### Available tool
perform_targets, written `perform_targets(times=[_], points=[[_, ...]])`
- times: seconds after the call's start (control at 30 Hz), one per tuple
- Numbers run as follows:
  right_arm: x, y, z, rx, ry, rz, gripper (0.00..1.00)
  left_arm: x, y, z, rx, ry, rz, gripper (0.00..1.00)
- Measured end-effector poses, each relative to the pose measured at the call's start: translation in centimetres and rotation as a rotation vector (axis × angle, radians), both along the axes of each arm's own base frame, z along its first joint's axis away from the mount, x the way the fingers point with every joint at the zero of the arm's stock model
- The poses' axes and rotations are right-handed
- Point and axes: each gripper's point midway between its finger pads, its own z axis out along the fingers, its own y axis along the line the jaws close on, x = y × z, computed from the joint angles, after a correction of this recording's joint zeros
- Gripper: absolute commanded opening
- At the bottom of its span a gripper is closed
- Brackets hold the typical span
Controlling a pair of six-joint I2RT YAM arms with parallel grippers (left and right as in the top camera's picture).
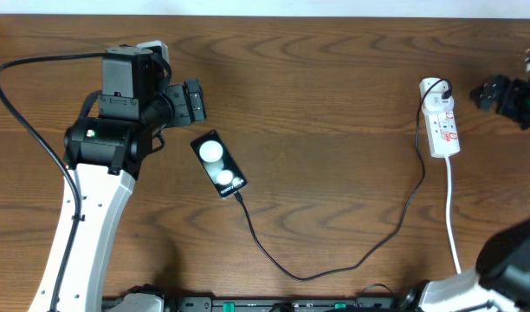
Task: Plug charger to phone and switch on socket
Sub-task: 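Lift the right gripper away from the power strip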
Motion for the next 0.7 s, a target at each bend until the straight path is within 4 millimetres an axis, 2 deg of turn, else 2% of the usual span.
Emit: perform_targets(times=[0.1,0.2,0.7], points=[[-0.6,1.2,3.7,-0.024,-0.082,0.021,0.99,0.0,0.0,0.0,0.0,0.0,0.0,0.93],[-1.0,1.8,5.4,-0.036,-0.122,0.031,0.99,0.0,0.0,0.0,0.0,0.0,0.0,0.93],[-1.0,1.9,5.4,-0.032,-0.121,0.033,0.99,0.0,0.0,0.0,0.0,0.0,0.0,0.93]])
